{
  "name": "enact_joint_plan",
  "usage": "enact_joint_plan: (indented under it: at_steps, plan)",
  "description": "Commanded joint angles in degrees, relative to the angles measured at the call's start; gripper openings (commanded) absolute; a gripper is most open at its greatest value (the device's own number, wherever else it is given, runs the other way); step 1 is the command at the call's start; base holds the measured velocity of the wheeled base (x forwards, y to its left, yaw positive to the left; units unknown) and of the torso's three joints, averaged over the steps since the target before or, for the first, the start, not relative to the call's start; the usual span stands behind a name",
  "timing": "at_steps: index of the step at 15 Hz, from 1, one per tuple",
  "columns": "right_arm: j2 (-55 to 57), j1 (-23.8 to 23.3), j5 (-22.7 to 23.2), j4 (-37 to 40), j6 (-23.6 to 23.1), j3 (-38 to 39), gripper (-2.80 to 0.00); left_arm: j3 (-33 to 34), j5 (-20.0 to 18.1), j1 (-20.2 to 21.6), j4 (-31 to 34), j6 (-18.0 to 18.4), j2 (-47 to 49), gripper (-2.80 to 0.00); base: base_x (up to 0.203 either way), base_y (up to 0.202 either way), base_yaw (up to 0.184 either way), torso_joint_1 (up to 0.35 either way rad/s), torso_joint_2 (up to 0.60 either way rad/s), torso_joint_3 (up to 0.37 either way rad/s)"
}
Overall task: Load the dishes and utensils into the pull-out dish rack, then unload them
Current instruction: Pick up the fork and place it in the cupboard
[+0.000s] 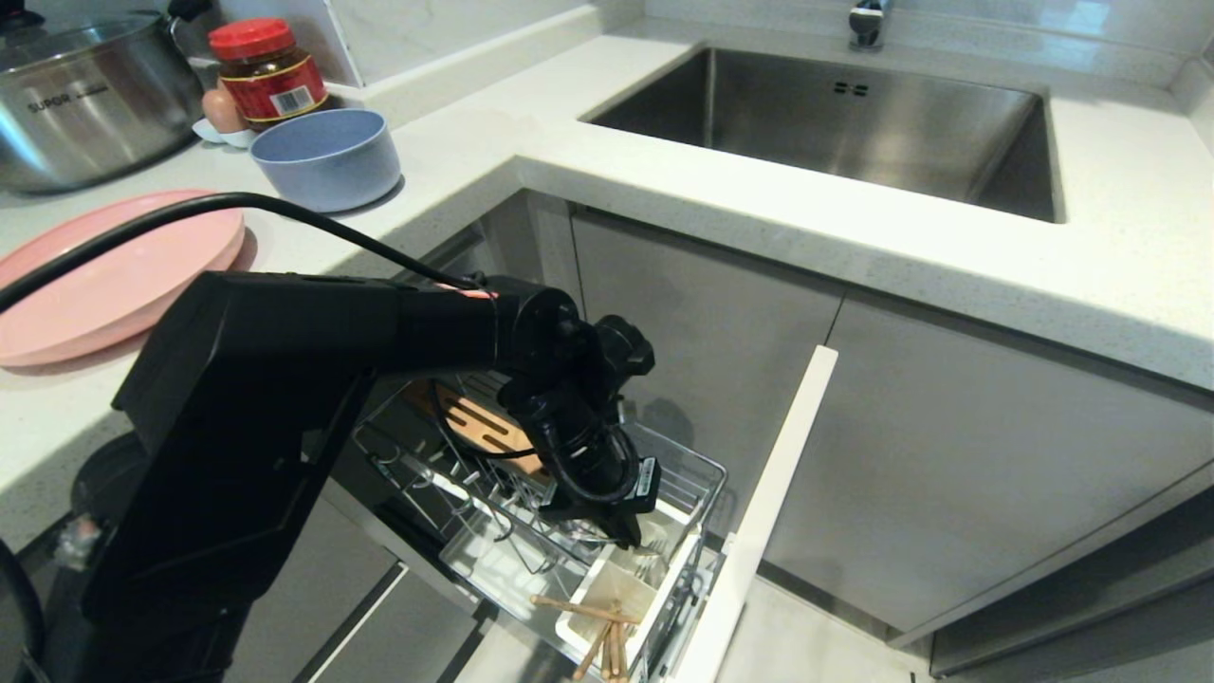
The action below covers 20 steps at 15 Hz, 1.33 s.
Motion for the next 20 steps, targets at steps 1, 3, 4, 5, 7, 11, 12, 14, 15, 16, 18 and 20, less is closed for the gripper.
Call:
enact_joint_plan:
  at_steps: [1, 3, 4, 5, 7, 11, 12, 14, 15, 16, 18, 20]
  plan:
    - [-0.13, 0.0, -0.01, -0.02, 0.03, 0.0, -2.8, 0.01, -0.07, 0.01, 0.22, -0.17, -0.04, -2.8, 0.0, 0.0, 0.0, 0.0, 0.0, 0.0]
    - [-0.13, 0.0, -0.01, -0.02, 0.03, 0.0, -2.8, 0.01, 0.02, 0.01, 0.31, -0.17, -0.04, -2.8, 0.0, 0.0, 0.0, 0.0, 0.0, 0.0]
    - [-0.18, 0.0, -0.01, -0.02, 0.03, 0.0, -2.8, 0.01, 0.02, 0.01, 0.31, 0.01, -0.04, -2.8, 0.0, 0.0, 0.0, 0.0, 0.0, 0.0]
    - [-0.13, 0.0, -0.01, -0.02, 0.03, 0.0, -2.8, 0.01, 0.11, 0.01, 0.3, 0.01, -0.05, -2.8, 0.0, 0.0, 0.0, 0.0, 0.0, 0.0]
    - [-0.13, 0.0, 0.01, -0.02, 0.03, 0.0, -2.8, -0.08, 0.11, 0.01, -0.16, 0.01, -0.04, 0.0, 0.0, 0.0, 0.0, 0.0, 0.0, 0.0]
    - [-0.13, 0.0, -0.01, -0.02, 0.03, 0.0, -2.8, -0.17, 0.11, 0.01, -0.39, 0.01, -0.22, 0.0, 0.0, 0.0, 0.0, 0.0, 0.0, 0.0]
    - [-0.13, 0.0, -0.01, -0.02, 0.03, 0.0, -2.8, -0.17, 0.11, 0.01, -0.39, 0.01, -0.33, 0.0, 0.0, 0.0, 0.0, 0.0, 0.0, 0.0]
    - [-0.13, 0.0, -0.01, -0.02, 0.03, 0.0, -2.8, -0.17, 0.17, 0.01, -0.39, 0.01, -0.82, 0.0, 0.0, 0.0, 0.0, 0.0, 0.0, 0.0]
    - [-0.13, 0.0, -0.01, -0.02, 0.03, 0.0, -2.8, -0.17, 0.3, 0.01, -0.39, 0.01, -1.46, 0.0, 0.0, 0.0, 0.0, 0.0, 0.0, 0.0]
    - [-0.13, 0.0, 0.0, -0.02, 0.03, 0.0, -2.8, -0.17, 0.76, 0.01, -0.39, 0.0, -1.97, 0.0, 0.0, 0.0, 0.0, 0.0, 0.0, 0.0]
    - [-0.13, 0.0, -0.01, -0.02, 0.03, 0.0, -2.8, -0.09, 2.61, 0.01, -0.33, -0.13, -4.21, 0.0, 0.0, 0.0, 0.0, 0.0, 0.0, 0.0]
    - [-0.13, 0.0, -0.01, -0.02, 0.03, 0.0, -2.8, -0.04, 4.14, 0.01, -0.11, -0.42, -6.33, 0.0, 0.0, 0.0, 0.0, 0.0, 0.0, 0.0]
